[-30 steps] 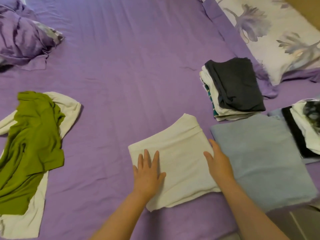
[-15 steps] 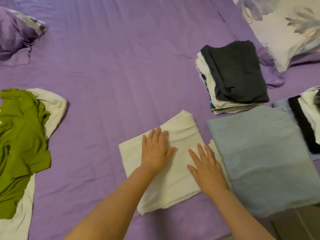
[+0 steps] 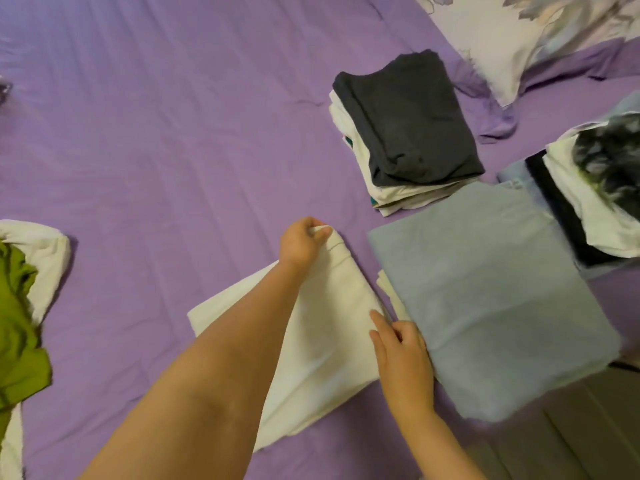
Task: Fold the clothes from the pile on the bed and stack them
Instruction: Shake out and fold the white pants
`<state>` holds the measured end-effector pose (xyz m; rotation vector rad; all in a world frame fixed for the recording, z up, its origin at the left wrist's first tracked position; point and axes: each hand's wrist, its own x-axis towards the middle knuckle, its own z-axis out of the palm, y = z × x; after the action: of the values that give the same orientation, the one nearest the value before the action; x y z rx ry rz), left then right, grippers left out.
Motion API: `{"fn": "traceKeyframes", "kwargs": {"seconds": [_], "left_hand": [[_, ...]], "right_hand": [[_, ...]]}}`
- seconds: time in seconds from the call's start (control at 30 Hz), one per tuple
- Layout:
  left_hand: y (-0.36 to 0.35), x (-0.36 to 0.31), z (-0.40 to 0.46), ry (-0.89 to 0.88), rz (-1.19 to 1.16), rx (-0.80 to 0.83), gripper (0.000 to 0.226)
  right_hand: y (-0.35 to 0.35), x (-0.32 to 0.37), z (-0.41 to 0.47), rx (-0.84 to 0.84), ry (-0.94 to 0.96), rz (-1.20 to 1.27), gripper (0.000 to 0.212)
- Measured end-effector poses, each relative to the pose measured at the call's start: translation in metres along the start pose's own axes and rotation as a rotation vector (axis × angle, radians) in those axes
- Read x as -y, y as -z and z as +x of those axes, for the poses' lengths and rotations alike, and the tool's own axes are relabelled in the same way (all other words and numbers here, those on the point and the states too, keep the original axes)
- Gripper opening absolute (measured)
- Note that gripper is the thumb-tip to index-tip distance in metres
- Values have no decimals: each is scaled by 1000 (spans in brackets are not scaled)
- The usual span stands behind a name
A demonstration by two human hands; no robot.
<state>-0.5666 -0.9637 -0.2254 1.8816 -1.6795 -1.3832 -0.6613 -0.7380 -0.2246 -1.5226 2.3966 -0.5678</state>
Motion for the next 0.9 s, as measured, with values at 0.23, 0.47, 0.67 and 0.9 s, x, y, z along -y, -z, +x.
{"fn": "traceKeyframes", "kwargs": {"seconds": [0.23,0.47,0.67,0.9], "left_hand": [[-8,-1,25,79,-119,-100,12],[0,5,6,-2,243,-8,27],[24,58,-72,-210,753,-125,59],[79,155,-150,-85,749,-115,73]], "right_hand": [[-9,-25,0,-99,169,-270,31],[-5,-22,-1,32,109,-344,46],[-8,42,-10,122,143,-297,45],[-29,69,-88,291,573,-207,41]]}}
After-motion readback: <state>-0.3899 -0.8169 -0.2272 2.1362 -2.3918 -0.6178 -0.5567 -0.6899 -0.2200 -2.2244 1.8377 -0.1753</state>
